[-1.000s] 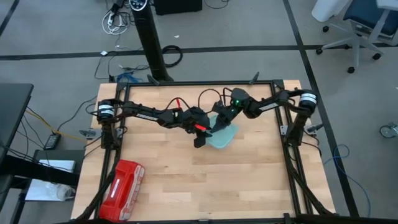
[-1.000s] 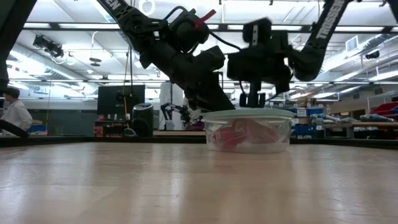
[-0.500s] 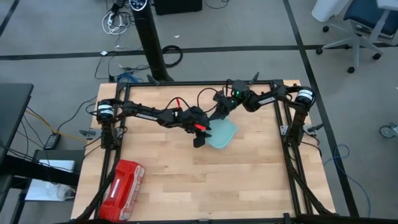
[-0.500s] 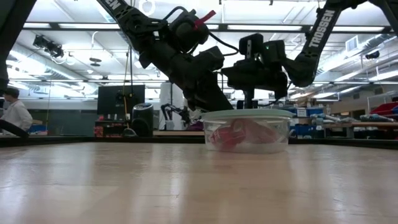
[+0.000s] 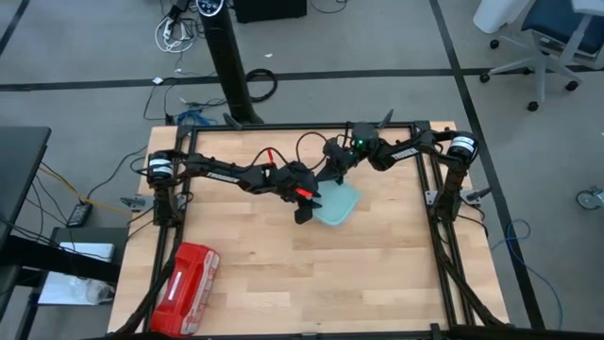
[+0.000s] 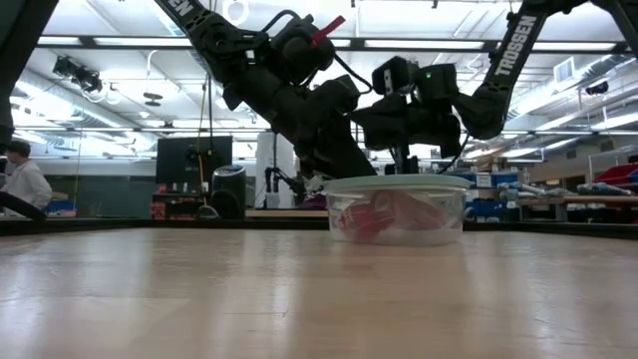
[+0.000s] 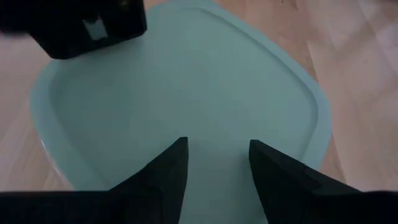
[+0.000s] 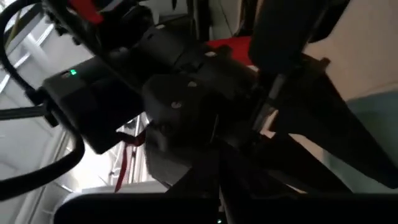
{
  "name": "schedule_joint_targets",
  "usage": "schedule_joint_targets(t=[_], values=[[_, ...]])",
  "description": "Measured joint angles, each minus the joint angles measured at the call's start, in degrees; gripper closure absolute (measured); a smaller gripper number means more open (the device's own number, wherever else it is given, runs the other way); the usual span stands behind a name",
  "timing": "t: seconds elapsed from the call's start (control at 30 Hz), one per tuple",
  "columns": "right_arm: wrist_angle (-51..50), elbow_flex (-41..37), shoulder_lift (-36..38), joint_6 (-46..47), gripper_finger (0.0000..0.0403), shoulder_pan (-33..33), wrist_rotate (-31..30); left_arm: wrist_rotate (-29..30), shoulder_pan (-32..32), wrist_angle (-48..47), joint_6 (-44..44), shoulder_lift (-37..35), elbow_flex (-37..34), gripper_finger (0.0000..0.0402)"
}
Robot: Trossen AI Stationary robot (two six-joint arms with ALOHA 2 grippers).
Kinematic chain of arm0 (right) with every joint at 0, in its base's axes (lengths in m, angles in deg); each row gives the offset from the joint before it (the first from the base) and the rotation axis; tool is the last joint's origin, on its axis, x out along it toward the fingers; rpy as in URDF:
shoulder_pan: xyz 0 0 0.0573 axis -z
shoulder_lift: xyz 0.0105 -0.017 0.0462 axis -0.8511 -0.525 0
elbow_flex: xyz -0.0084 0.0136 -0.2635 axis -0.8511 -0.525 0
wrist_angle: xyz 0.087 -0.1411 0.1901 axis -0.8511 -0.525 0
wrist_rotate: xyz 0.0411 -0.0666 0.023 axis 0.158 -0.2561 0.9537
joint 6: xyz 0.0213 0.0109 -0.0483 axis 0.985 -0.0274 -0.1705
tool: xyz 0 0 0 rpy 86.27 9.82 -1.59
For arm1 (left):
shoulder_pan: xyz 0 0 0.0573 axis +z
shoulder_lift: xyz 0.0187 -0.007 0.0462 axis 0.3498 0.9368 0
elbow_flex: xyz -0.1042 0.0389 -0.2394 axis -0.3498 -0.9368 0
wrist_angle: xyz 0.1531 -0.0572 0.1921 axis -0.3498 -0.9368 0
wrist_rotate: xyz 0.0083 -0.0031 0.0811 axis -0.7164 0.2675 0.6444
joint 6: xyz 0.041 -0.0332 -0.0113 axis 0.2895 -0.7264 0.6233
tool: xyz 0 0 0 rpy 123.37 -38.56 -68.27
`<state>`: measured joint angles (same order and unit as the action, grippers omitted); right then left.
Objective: Roll bandage
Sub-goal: Close the green tupperware
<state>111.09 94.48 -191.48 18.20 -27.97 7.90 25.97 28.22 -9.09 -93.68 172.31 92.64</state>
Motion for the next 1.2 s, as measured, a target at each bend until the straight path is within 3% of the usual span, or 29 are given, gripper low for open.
schedule_joint_targets(t=[0.2, 0.37, 0.53, 0.73, 0.83, 0.97, 1.2], values=[[14.2, -0.3, -0.5, 7.4, 0.0396, -0.2, -0.8, 0.3, 0.0, 2.2, 0.3, -0.3, 0.1, 0.0225], [6.2, 0.3, -4.3, 3.1, 0.0396, -1.8, -1.5, -0.1, 0.0, 1.2, 0.3, 0.4, -0.2, 0.0225], [29.0, 0.5, -9.4, 17.4, 0.0394, -3.4, -1.4, 0.5, -0.2, -1.0, 0.4, -0.1, 0.1, 0.0225], [28.9, 2.3, -8.4, 17.6, 0.0394, -3.9, -0.5, 1.4, -0.3, -1.1, 0.1, -0.6, 0.2, 0.0225], [21.1, 1.4, -9.8, 14.4, 0.0394, -3.0, -0.1, 1.6, -0.3, -2.0, -0.1, -0.3, -0.1, 0.0225], [30.0, 0.5, -11.0, 17.8, 0.0394, -1.3, 0.1, 0.6, -0.5, -2.3, 1.9, -1.0, 0.1, 0.0225], [30.6, 0.7, -9.7, 19.9, 0.0396, -1.1, 1.5, 0.8, -2.2, -1.7, 6.7, -3.8, -0.1, 0.0225]])
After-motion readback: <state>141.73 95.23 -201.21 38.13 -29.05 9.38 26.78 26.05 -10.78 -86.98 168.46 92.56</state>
